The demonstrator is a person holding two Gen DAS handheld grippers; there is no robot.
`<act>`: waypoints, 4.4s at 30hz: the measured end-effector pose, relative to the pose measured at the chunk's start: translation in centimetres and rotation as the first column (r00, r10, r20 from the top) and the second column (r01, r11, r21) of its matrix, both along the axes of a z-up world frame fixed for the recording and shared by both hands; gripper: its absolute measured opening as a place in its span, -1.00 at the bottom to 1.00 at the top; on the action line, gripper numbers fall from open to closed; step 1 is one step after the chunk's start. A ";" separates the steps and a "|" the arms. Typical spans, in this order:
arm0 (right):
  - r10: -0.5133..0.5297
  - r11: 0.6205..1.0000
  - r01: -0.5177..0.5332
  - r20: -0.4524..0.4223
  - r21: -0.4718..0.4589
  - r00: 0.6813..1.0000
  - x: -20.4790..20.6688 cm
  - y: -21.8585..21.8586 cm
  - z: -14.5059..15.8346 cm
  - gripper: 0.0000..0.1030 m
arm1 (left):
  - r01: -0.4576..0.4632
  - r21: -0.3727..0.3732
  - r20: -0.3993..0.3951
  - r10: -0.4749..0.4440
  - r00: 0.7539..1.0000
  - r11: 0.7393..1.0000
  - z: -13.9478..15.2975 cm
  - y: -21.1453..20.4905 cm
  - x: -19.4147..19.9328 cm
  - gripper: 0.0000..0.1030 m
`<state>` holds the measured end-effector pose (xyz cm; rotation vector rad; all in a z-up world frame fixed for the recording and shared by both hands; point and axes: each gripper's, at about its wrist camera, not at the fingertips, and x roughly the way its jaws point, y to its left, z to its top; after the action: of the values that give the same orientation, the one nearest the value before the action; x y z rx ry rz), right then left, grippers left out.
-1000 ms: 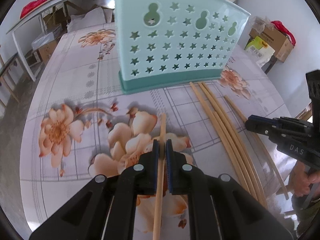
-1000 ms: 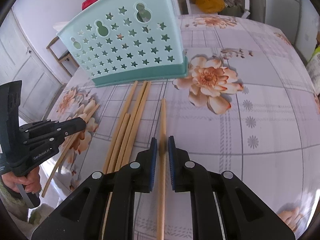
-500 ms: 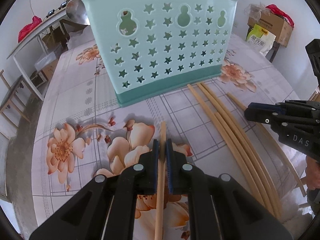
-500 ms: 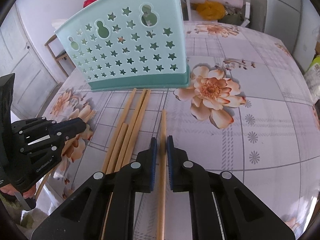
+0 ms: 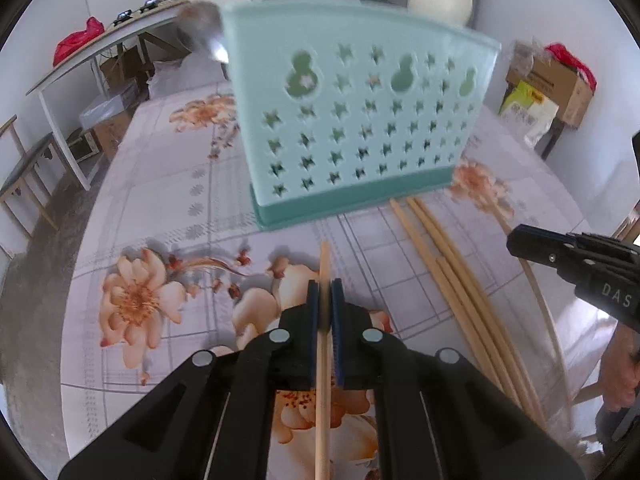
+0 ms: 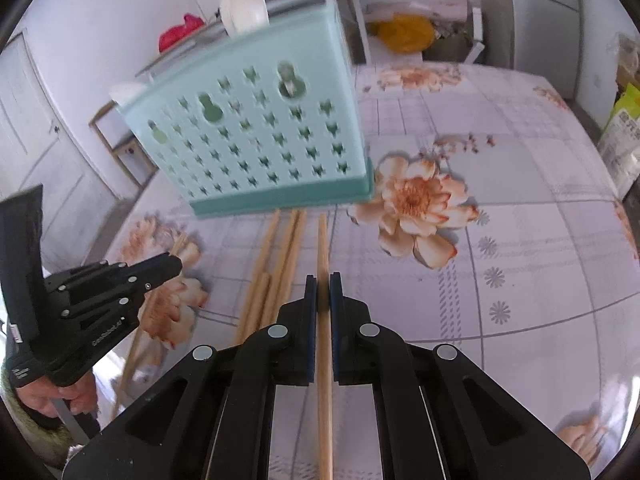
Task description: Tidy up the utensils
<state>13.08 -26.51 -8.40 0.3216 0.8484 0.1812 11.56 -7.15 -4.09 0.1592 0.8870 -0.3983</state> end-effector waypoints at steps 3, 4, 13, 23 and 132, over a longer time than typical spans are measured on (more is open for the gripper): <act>-0.015 1.000 0.015 0.036 0.020 0.999 -0.8 -0.4 1.4 -0.92 | -0.011 -0.061 0.023 0.013 1.000 0.998 1.6 1.2 -0.3 -0.89; -0.020 0.999 0.019 0.045 0.028 0.999 -1.0 -0.4 1.8 -0.92 | -0.013 -0.077 0.036 0.016 0.999 0.997 2.2 1.6 -0.5 -0.89; -0.043 0.996 0.032 0.125 0.089 0.991 -2.6 -0.8 4.4 -0.92 | -0.035 -0.260 0.135 0.072 0.988 0.965 8.3 5.9 -2.0 -0.90; -0.045 0.994 0.031 0.132 0.103 0.990 -2.8 -1.0 4.5 -0.92 | 0.014 -0.423 0.266 0.110 0.958 0.906 15.4 8.3 -2.7 -0.90; 0.205 0.979 -0.133 0.754 -0.156 0.624 6.1 3.5 21.1 -0.92 | 0.061 -0.241 0.156 -0.023 0.988 0.969 2.8 3.2 -4.1 -0.02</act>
<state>19.15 -22.97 12.66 0.0524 0.0157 0.4255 7.45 -3.96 -1.27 -0.0197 0.6785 -0.5251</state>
